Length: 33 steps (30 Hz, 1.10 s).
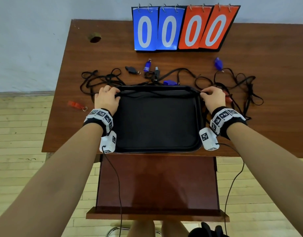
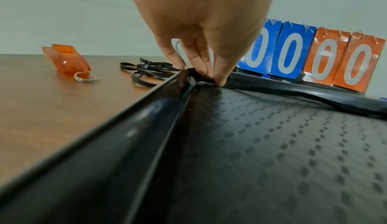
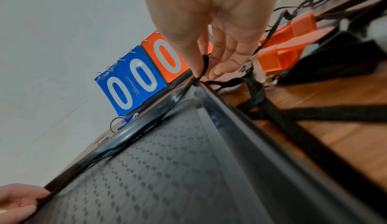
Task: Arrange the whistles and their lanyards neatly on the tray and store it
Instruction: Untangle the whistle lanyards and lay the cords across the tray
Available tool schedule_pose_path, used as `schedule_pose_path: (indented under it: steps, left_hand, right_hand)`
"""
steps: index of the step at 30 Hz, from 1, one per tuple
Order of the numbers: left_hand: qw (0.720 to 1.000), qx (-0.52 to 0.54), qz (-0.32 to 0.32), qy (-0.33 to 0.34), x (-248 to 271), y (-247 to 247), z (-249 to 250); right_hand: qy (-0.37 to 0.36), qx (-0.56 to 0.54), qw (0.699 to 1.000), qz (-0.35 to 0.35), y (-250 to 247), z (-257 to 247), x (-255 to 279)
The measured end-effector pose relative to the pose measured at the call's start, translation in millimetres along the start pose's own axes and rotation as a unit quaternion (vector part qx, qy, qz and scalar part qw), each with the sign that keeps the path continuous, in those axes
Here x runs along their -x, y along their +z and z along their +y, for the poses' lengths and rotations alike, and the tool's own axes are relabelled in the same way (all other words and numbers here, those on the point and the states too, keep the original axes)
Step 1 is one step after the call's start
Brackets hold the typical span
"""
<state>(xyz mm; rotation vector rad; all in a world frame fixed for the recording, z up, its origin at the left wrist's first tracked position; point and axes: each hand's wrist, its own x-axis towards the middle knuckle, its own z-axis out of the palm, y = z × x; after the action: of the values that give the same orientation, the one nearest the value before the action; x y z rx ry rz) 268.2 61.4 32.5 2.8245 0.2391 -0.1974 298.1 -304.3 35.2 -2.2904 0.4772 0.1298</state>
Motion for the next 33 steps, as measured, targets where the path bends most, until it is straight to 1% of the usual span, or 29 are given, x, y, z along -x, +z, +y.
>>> schedule_pose_path:
  steps: [4,7,10,15,18,21,23,27,30,33]
  left_hand:
    - [0.999,-0.037,0.009,0.018,-1,2,-3]
    - [0.999,-0.044,0.004,0.008,3,-3,-5]
    - [0.999,-0.038,-0.003,-0.006,7,-12,-4]
    - [1.0,-0.024,-0.002,-0.015,11,-36,6]
    - [1.0,-0.002,0.015,-0.012,9,-60,16]
    - [0.999,0.021,0.044,-0.005,2,-83,24]
    - [0.998,0.034,0.045,-0.015,-7,-95,21]
    - [0.998,0.036,0.014,-0.048,-25,-107,2]
    - [0.996,0.051,-0.022,-0.069,-42,-110,-23]
    - [0.992,0.07,-0.067,-0.074,-58,-108,-46]
  right_hand:
    - [0.006,-0.021,1.0,0.01,5,6,-1]
    - [0.014,-0.017,0.999,0.024,2,8,0]
    - [0.01,-0.002,1.0,0.016,-6,3,3]
    - [-0.047,0.04,0.998,-0.009,-17,-26,14]
    - [-0.101,0.035,0.994,-0.031,-23,-58,17]
    - [-0.149,0.015,0.986,-0.069,-23,-96,19]
    - [-0.169,0.011,0.98,-0.105,-14,-122,19]
    - [-0.198,0.034,0.965,-0.169,23,-170,16]
    - [-0.208,0.051,0.954,-0.211,61,-206,13]
    - [-0.211,0.094,0.937,-0.261,97,-232,10]
